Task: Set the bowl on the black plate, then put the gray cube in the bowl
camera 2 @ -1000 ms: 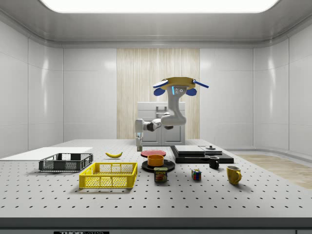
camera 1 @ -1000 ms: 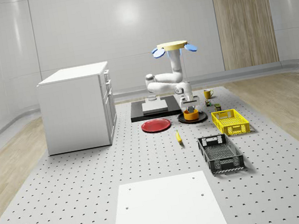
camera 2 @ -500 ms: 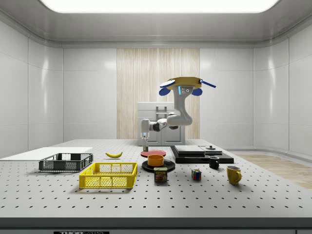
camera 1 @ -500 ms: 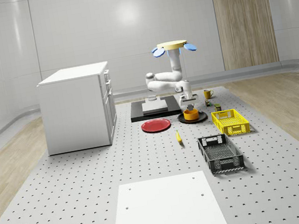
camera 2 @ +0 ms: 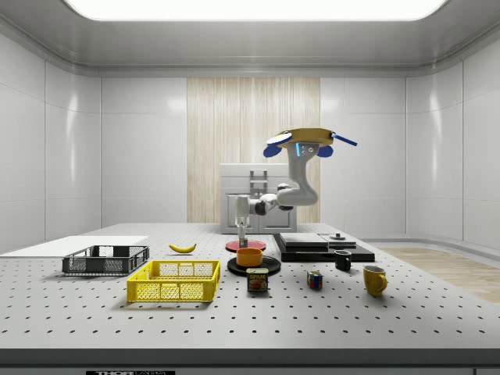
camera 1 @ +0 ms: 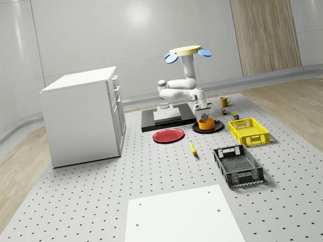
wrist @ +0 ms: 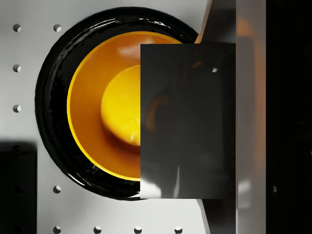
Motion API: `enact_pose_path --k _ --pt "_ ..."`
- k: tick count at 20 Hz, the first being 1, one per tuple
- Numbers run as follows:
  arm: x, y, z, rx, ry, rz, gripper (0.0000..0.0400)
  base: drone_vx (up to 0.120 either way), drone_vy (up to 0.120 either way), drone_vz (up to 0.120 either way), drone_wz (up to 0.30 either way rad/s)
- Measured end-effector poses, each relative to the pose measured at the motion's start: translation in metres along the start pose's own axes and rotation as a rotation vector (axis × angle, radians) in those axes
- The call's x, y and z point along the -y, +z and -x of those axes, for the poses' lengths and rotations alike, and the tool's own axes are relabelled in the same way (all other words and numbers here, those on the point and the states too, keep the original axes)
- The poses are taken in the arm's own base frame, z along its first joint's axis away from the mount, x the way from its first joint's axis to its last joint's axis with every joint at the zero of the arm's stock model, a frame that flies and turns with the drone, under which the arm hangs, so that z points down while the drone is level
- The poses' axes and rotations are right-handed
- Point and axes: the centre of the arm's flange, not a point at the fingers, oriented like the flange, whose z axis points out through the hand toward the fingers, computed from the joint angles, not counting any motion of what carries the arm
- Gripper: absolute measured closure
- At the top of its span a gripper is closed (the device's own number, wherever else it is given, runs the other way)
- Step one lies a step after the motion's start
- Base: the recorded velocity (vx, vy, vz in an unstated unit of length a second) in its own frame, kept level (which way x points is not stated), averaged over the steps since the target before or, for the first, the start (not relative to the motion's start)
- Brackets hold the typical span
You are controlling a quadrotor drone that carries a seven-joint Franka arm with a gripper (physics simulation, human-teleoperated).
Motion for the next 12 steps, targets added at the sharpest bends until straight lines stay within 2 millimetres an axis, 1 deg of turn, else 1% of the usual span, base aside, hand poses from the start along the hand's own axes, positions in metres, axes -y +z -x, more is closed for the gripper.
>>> enact_pose_path --k 5,8,12 --pt "0.0 0.0 0.0 0.0 0.0 0.0 0.0149 -0.12 0.0 0.0 0.0" --pt "0.0 0.005 0.0 0.0 0.0 0.0 0.0149 0.0 0.0 0.0 0.0" --pt "0.0 0.018 0.0 0.0 0.0 0.0 0.0149 0.0 0.0 0.0 0.0"
